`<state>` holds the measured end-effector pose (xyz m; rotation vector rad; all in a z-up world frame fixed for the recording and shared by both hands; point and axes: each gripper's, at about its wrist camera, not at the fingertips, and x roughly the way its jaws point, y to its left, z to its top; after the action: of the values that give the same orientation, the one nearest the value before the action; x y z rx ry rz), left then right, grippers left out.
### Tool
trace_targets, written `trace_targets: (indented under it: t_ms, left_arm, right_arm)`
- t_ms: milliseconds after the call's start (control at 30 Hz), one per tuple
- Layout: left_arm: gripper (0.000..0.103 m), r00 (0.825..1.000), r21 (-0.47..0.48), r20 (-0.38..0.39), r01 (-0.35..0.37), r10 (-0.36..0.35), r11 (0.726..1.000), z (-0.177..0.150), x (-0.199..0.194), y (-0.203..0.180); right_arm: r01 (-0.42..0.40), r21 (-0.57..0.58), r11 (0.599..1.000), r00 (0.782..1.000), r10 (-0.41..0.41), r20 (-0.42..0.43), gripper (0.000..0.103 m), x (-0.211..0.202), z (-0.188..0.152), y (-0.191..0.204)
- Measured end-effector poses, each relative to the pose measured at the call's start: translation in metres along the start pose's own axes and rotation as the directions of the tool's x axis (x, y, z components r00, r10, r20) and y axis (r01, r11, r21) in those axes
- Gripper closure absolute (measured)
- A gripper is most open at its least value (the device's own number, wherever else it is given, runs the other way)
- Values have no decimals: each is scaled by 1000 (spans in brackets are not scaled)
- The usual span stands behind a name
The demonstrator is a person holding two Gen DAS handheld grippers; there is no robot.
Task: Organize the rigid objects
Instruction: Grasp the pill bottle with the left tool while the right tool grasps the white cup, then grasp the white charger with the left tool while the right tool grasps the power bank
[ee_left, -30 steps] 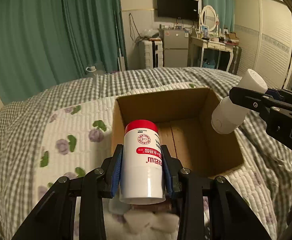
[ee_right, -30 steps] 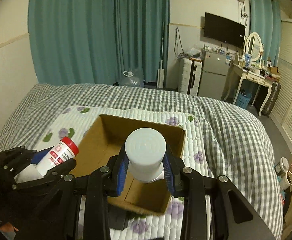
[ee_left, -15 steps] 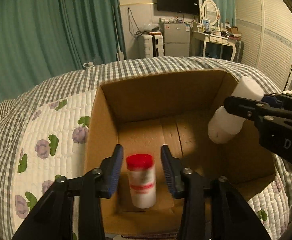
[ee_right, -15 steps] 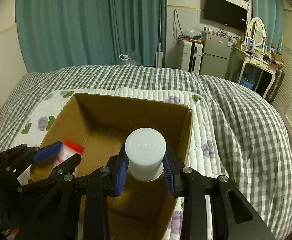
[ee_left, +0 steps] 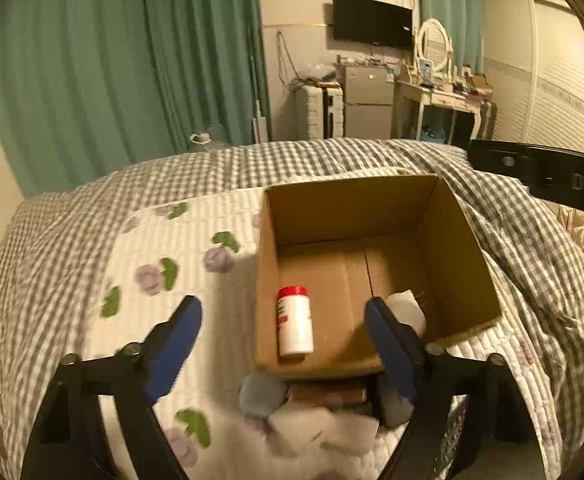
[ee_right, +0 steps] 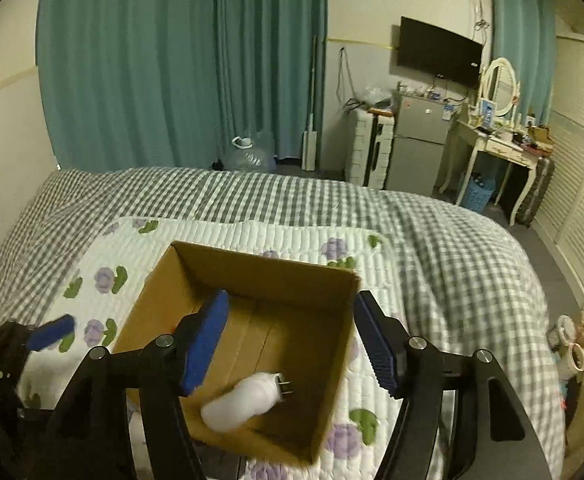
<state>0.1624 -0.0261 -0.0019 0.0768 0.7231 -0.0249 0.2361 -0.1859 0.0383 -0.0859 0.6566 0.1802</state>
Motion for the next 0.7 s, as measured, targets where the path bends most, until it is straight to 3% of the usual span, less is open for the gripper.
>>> trace_targets:
  t_ms: [133, 233, 333, 467, 700]
  left_arm:
    - [3, 1000, -39, 17, -20, 21, 999, -14, -27, 15]
    - [2, 998, -60, 25, -48, 50, 997, -26, -42, 25]
    - [0, 998, -82, 27, -51, 54, 995, -40, -50, 35]
    - [0, 998, -81, 21, -57, 59, 995, -62, -48, 42]
    - [0, 998, -93, -60, -35, 30, 995, -93, -11, 46]
  right_arm:
    - [20, -1, 1000, 1000, -20, 13, 19, -41, -8, 5]
    - [56, -17, 998, 998, -56, 13, 6, -64, -25, 13]
    - [89, -14, 996, 996, -89, 6, 3, -76, -48, 21]
    - [71, 28, 997, 996, -69, -49, 3, -68, -78, 26]
    - [45, 42, 998, 985, -38, -167, 3, -15, -133, 36]
